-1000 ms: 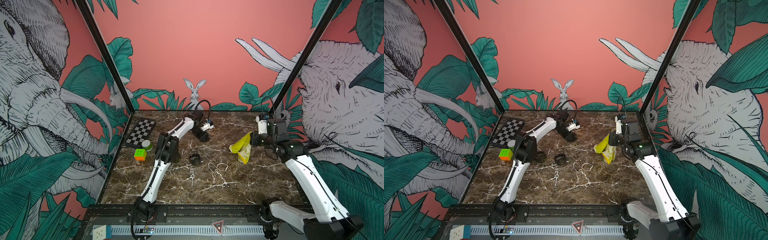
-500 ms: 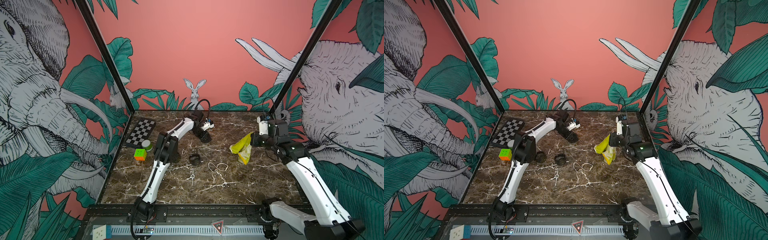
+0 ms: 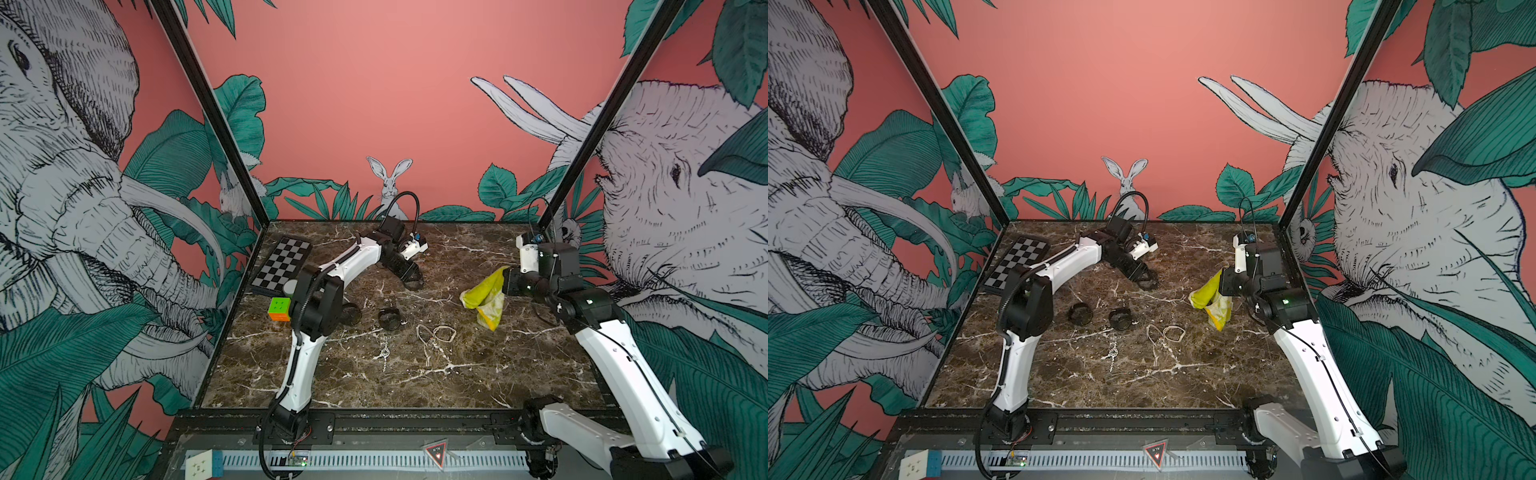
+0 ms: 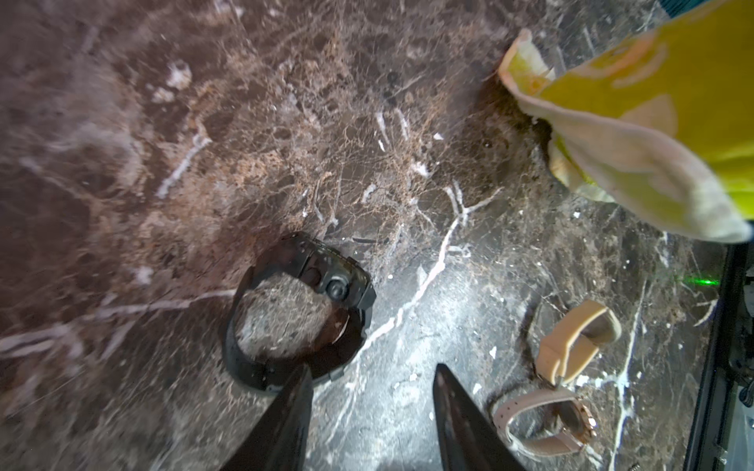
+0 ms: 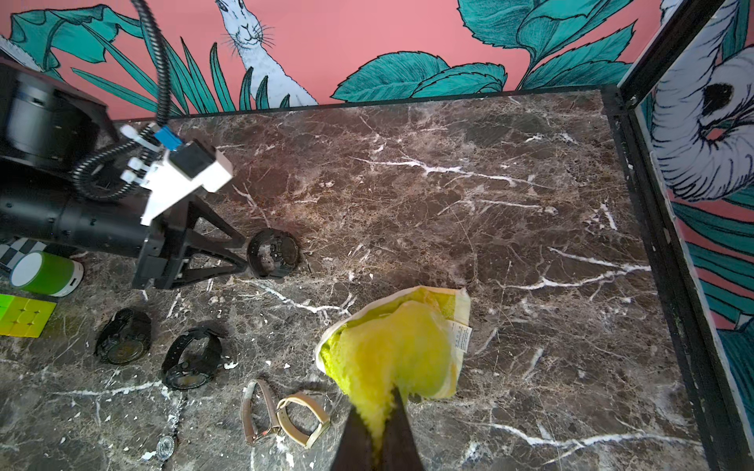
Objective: Wipe the watch dial
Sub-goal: Place the watch at the center of the board, then pick up the watch at the center of the board.
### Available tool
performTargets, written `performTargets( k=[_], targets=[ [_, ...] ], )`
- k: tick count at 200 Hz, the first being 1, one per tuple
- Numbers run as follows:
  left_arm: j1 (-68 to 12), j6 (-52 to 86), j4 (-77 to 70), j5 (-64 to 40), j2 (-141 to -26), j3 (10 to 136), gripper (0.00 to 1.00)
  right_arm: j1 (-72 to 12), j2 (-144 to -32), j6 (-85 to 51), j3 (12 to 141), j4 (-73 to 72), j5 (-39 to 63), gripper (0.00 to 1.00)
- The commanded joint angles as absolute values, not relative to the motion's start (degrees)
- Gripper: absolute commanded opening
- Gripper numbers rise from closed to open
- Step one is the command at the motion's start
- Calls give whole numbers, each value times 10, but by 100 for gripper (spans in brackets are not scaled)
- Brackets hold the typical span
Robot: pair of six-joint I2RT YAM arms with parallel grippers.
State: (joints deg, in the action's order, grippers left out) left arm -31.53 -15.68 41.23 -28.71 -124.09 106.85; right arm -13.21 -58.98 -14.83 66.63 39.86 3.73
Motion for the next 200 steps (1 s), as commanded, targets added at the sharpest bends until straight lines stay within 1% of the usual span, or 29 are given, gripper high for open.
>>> performTargets(
  k=[1,61,95,125,148,177,200],
  targets=[
    [-318,-165,403,-265,-1159,1007,49,-130,-577,-153,661,388,45,0],
    [-331,-126,352,-211,-965,718,48,-130,-577,-159,651,381,89,0],
    [-356,-98,345,-171,-894,621,47,-131,-570,-158,636,377,104,0],
    [-367,-72,295,-152,-846,552,48,-131,-563,-151,630,385,114,0],
    [-367,-76,272,-141,-846,528,49,-131,-557,-152,628,387,124,0],
    [-368,-98,271,-123,-887,544,51,-132,-552,-153,629,391,126,0],
    [-367,-108,292,-133,-932,580,46,-131,-548,-149,633,400,122,0]
  ],
)
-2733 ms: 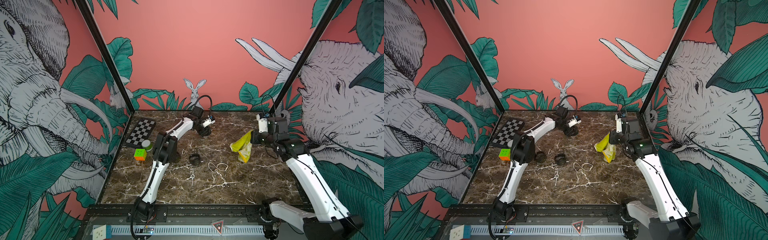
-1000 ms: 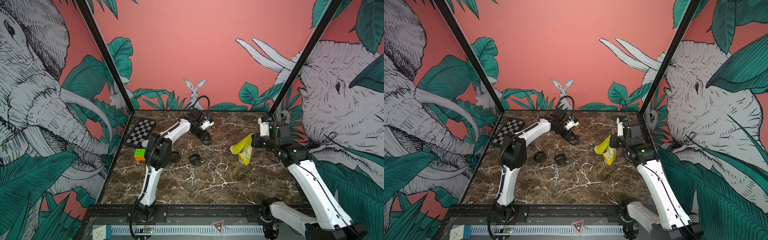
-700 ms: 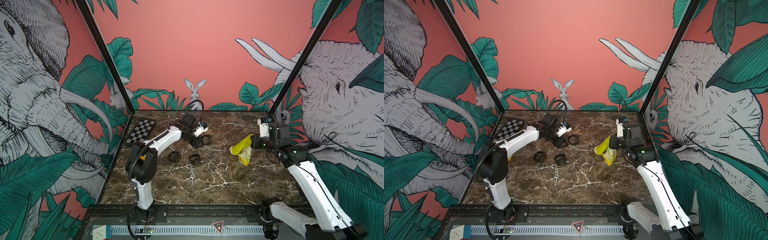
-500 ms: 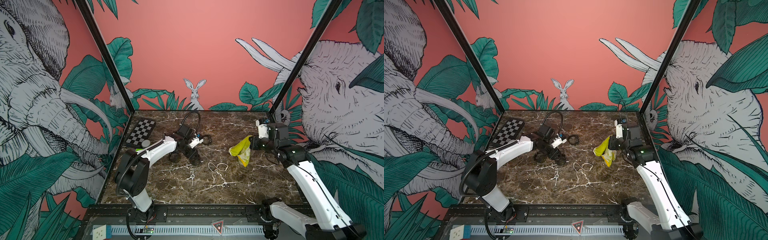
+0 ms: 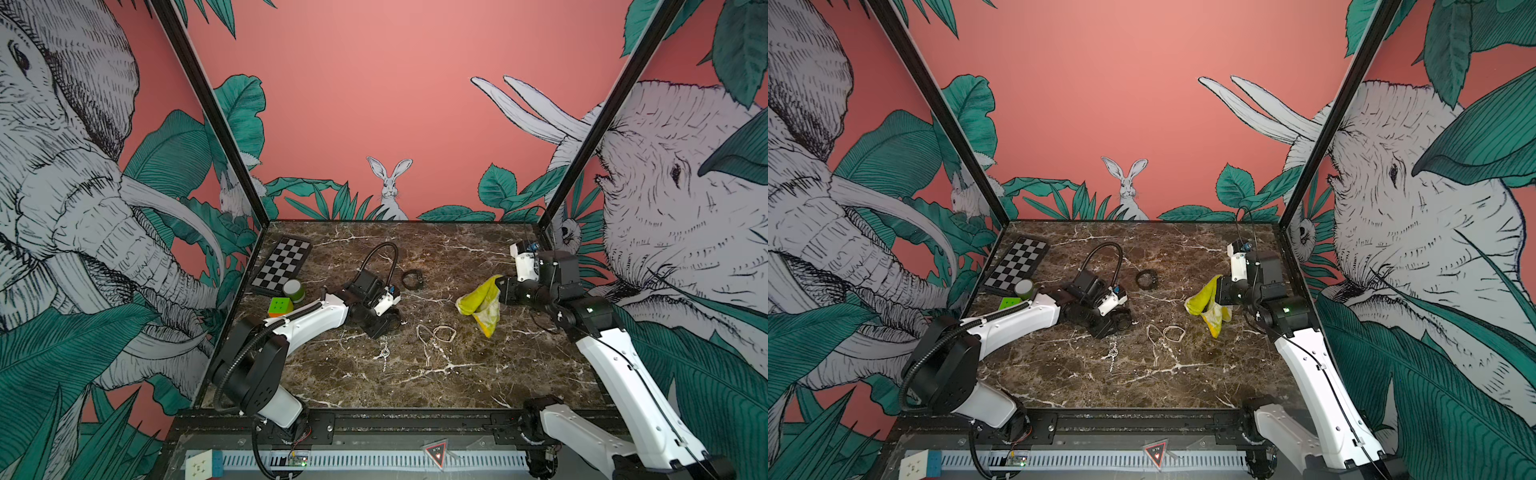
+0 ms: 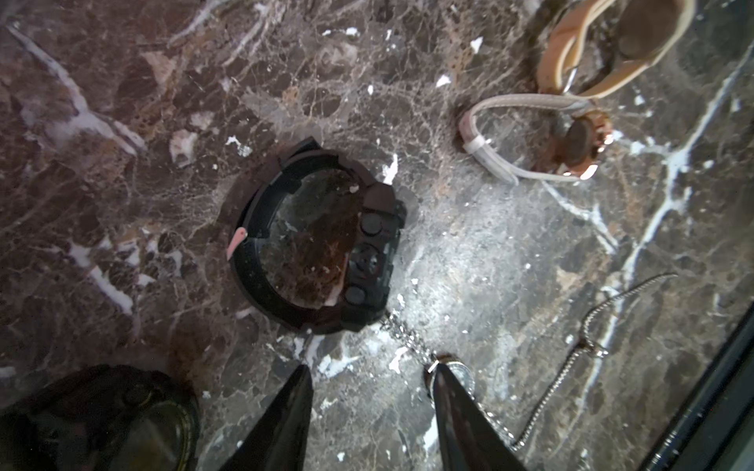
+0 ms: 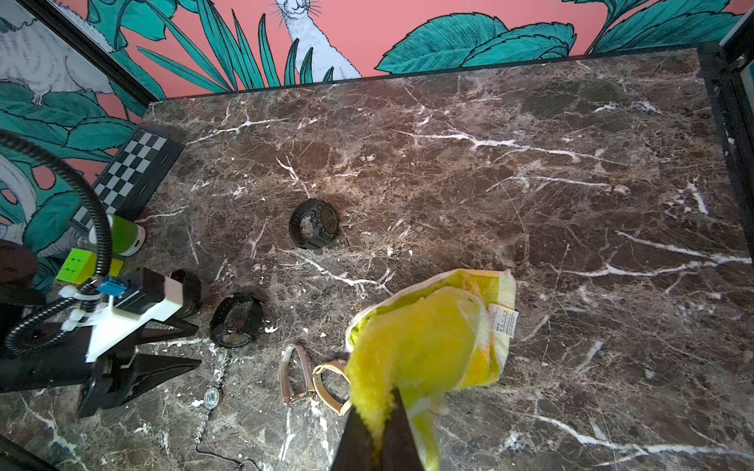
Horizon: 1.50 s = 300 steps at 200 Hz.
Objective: Wipe the watch dial
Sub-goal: Pick up the watch at the center of the board.
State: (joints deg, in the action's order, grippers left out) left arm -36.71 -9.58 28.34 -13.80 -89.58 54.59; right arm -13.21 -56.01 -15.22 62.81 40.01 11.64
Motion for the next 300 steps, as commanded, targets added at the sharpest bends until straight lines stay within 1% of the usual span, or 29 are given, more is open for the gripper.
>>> performTargets(
  k=[1,23,42,76,138,141,152,171,186,233,253,282,300],
  targets=[
    [-367,-107,294,-134,-934,582,45,-132,-547,-149,632,400,122,0],
    [-369,-95,298,-157,-962,599,40,-131,-539,-146,631,410,111,0],
    [-369,-75,278,-182,-965,591,38,-131,-535,-140,627,412,99,0],
    [-373,-57,238,-210,-970,586,38,-131,-541,-140,621,404,100,0],
    [-398,-35,215,-256,-1026,642,38,-130,-534,-140,617,407,94,0],
    [-414,-34,213,-258,-1026,644,38,-131,-534,-140,617,408,93,0],
    [-426,-33,209,-264,-1027,648,38,-130,-533,-139,618,410,92,0],
    [-438,-49,227,-253,-1020,661,38,-130,-530,-139,619,414,91,0],
    [-441,-74,248,-225,-1005,667,39,-130,-528,-136,622,418,92,0],
    [-441,-183,277,-118,-966,661,49,-131,-523,-135,624,424,90,0],
    [-440,-218,243,-82,-964,642,51,-130,-521,-134,625,426,87,0],
    [-440,-253,160,-82,-959,600,53,-130,-520,-133,628,432,82,0],
    [-440,-265,153,-80,-969,598,53,-130,-519,-130,630,435,77,0]
  ],
)
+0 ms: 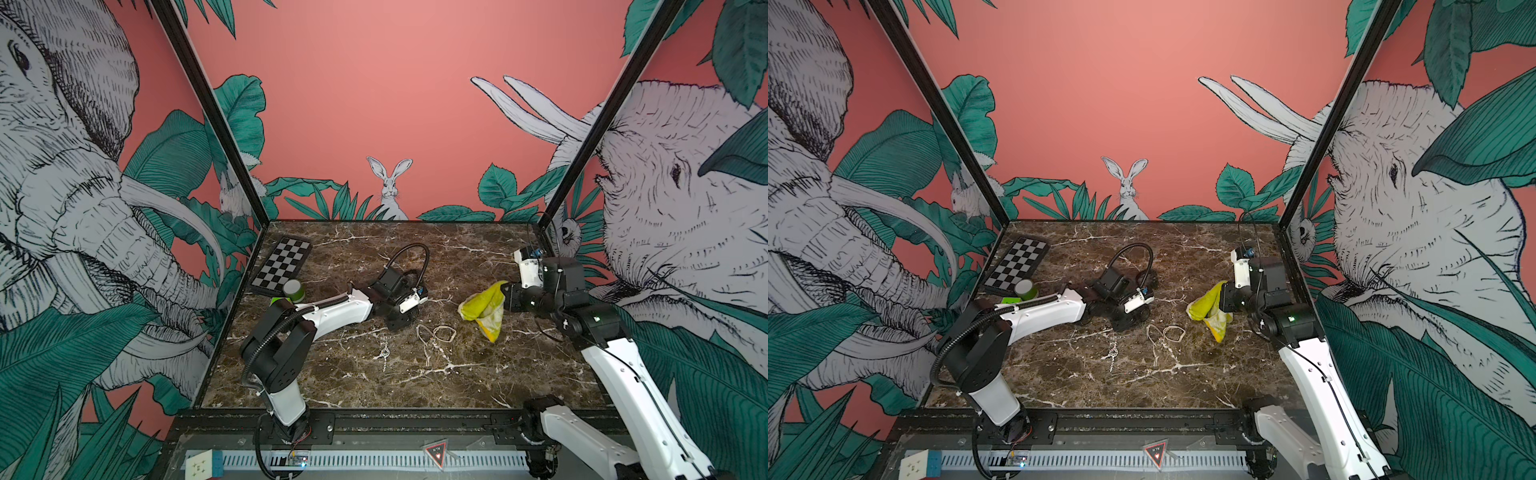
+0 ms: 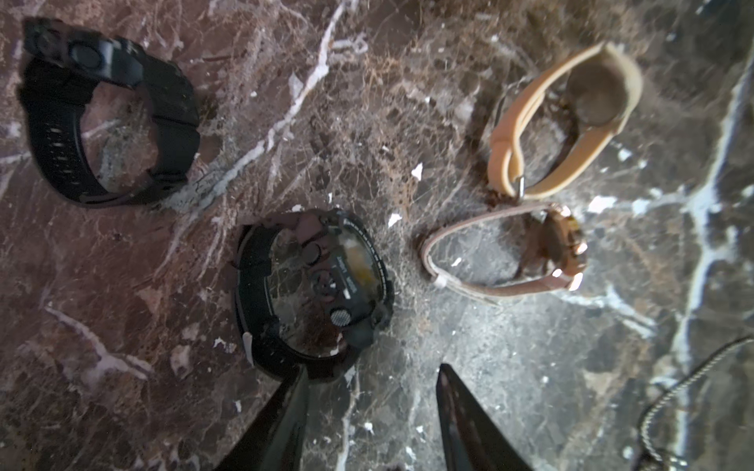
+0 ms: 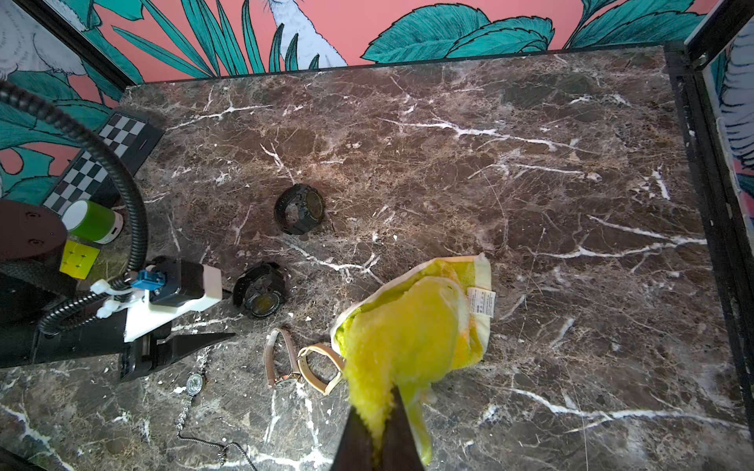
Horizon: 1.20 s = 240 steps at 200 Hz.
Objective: Wipe the watch dial
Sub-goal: Pick up the watch at the center of the board.
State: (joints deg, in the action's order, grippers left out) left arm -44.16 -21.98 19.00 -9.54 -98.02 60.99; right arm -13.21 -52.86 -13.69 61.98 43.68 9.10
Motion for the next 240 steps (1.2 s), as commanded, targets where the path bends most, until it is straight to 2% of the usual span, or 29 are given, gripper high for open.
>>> performTargets(
  k=[1,97,123,149,168,179,203,240],
  targets=[
    [-439,-265,154,-80,-970,599,53,-130,-518,-131,630,435,77,0],
    [-440,-305,159,-49,-1028,628,50,-130,-518,-129,626,434,67,0],
    [-437,-305,177,-57,-1042,646,45,-130,-518,-130,626,436,66,0],
    [-433,-297,213,-68,-1065,674,33,-130,-515,-130,625,436,62,0],
    [-432,-292,234,-76,-1081,692,30,-131,-515,-130,624,436,61,0],
    [-430,-291,247,-81,-1089,701,24,-130,-515,-130,624,436,61,0],
    [-425,-282,269,-97,-1108,721,0,-130,-514,-130,624,436,58,0],
    [-405,-250,310,-146,-1125,752,0,-130,-515,-130,621,433,57,0]
  ],
)
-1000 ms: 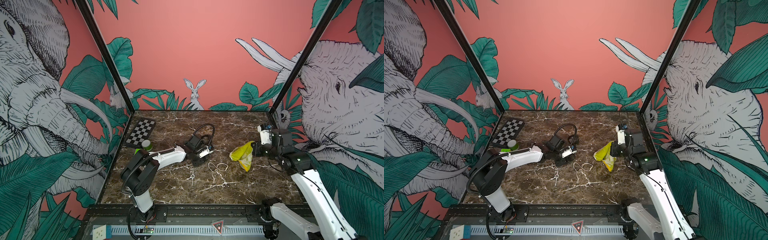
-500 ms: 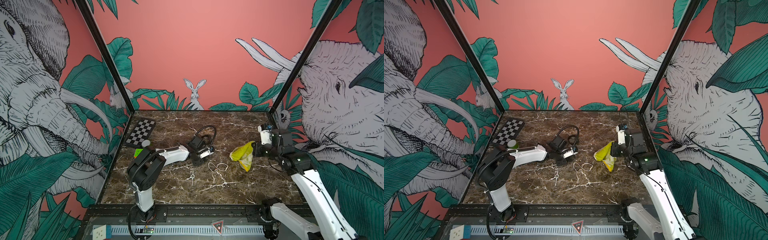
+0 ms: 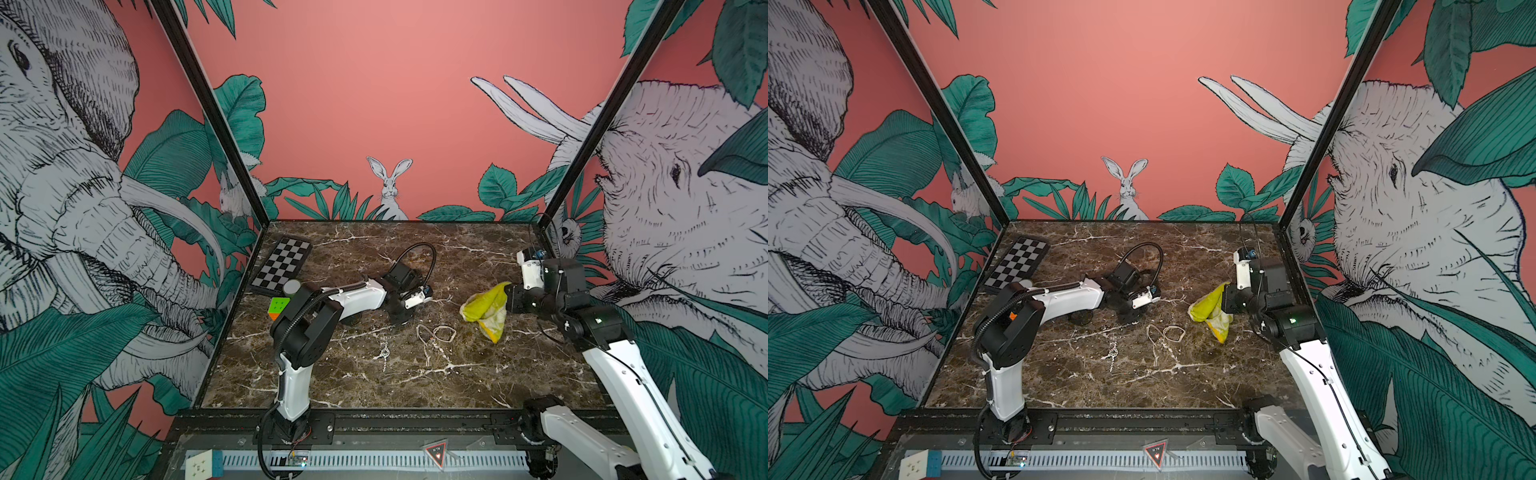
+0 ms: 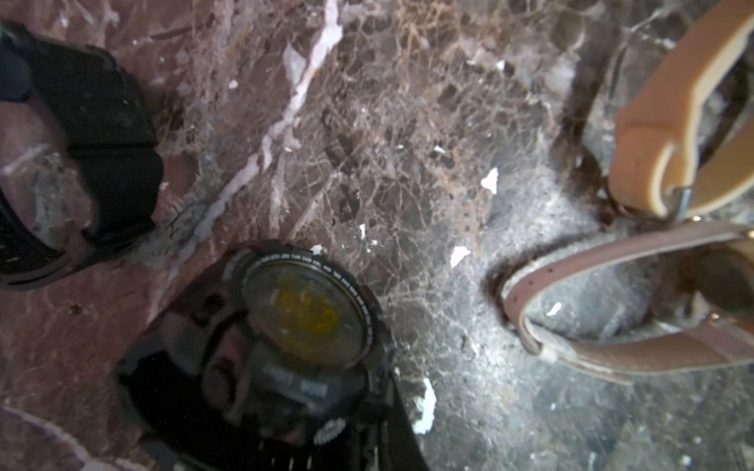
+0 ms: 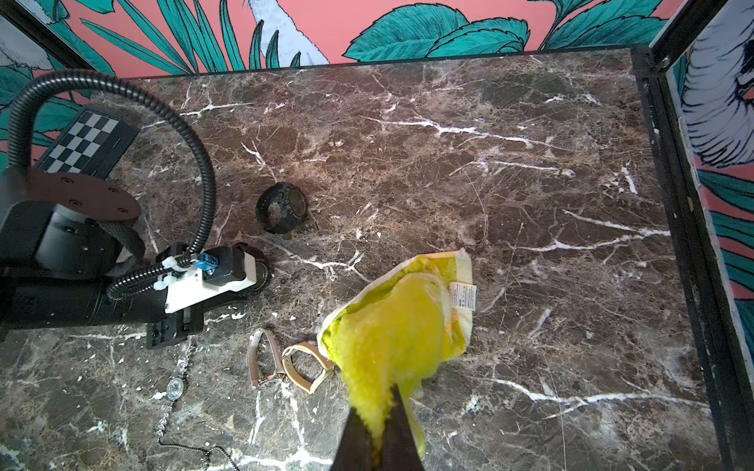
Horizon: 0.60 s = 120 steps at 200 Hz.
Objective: Wipe the watch dial
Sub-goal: Pick up the watch at the center of the board, then wipe the dirt from the watch dial.
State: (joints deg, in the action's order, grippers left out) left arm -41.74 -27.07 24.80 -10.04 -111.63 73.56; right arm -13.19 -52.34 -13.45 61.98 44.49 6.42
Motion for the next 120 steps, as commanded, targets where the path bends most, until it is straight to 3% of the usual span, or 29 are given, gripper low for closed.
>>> performTargets(
  k=[1,39,85,120],
  targets=[
    [-405,-249,311,-148,-1125,753,0,-129,-515,-130,621,433,58,0],
    [-383,-267,299,-186,-1082,735,0,-129,-518,-133,620,429,63,0],
    [-387,-271,155,-257,-954,653,0,-129,-525,-134,618,418,94,0],
    [-398,-257,102,-286,-921,664,0,-129,-533,-141,616,392,128,0]
  ],
)
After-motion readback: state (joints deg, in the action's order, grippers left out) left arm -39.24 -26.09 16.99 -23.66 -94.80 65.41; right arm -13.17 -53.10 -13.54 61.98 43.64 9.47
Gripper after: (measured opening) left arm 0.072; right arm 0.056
